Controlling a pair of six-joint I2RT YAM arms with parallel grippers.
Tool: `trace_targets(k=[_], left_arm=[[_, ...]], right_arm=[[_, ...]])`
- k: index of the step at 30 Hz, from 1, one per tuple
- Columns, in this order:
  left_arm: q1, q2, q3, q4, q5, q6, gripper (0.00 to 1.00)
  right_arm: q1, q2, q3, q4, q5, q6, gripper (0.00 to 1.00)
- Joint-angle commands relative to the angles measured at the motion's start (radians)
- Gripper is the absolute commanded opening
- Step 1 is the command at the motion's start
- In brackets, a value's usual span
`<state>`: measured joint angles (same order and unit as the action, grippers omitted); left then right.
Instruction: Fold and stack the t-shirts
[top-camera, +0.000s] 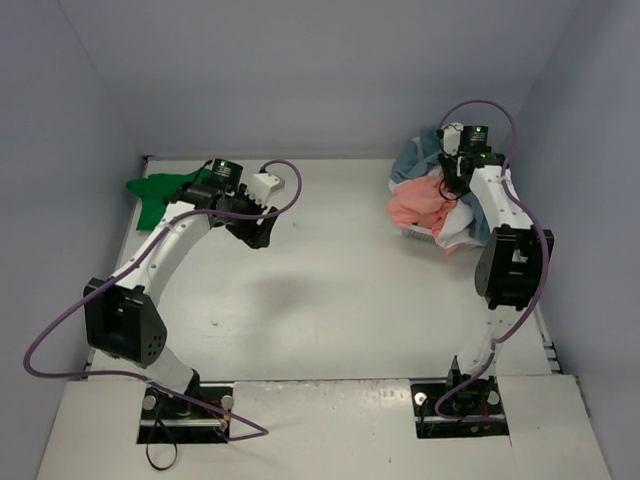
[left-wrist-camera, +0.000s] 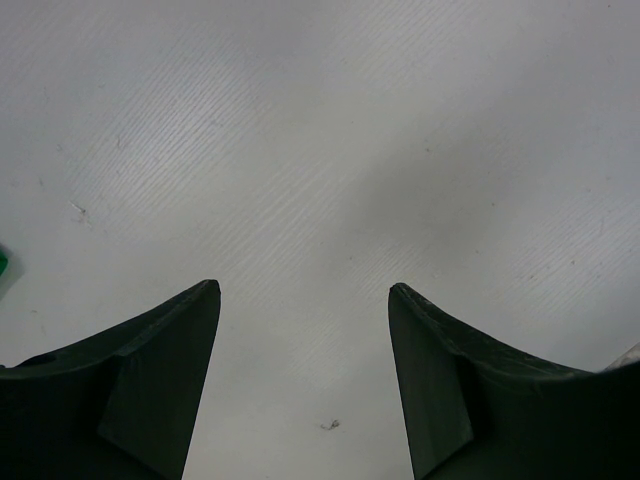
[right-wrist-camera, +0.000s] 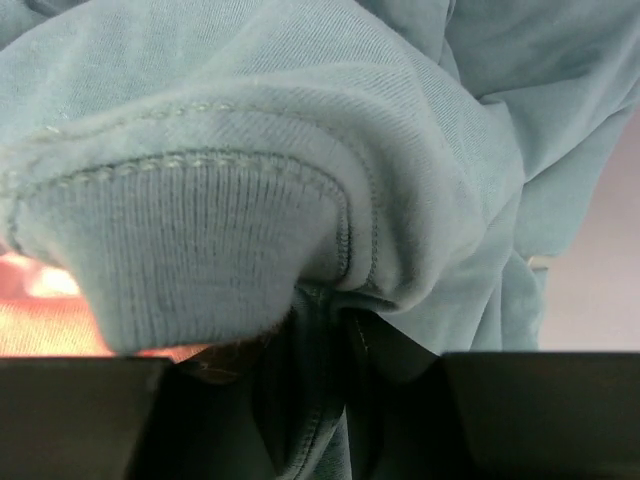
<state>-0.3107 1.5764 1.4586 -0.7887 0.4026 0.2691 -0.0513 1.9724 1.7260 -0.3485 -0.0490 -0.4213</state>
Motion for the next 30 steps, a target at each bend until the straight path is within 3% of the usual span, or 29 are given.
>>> trace_targets(k=[1, 3, 4, 10, 21, 30], left_arm=[[0.007, -0.033, 0.017, 0.016, 0.022, 0.004, 0.63], [0.007, -0.033, 0.017, 0.016, 0.022, 0.004, 0.63], [0.007, -0.035, 0.016, 0.016, 0.024, 0.005, 0.63], [0.007, -0.03, 0.016, 0.02, 0.025, 0.005, 0.63], [0.009, -0.024, 0.016, 0.022, 0.025, 0.004, 0.63], [0.009, -0.01, 0.017, 0.022, 0.022, 0.004, 0.63]], right_arm=[[0.014, -0.046, 0.052, 0.013, 0.024, 0.024, 0.19], [0.016, -0.047, 0.063, 0.022, 0.041, 0.038, 0.29], [0.019, -0.046, 0.069, 0.023, 0.046, 0.041, 0.4], [0.03, -0.076, 0.099, 0.049, 0.075, 0.056, 0.58], [0.045, -0.126, 0.179, 0.103, 0.021, 0.073, 0.59], [0.045, -0.018, 0.256, 0.146, -0.057, 0.082, 0.59]])
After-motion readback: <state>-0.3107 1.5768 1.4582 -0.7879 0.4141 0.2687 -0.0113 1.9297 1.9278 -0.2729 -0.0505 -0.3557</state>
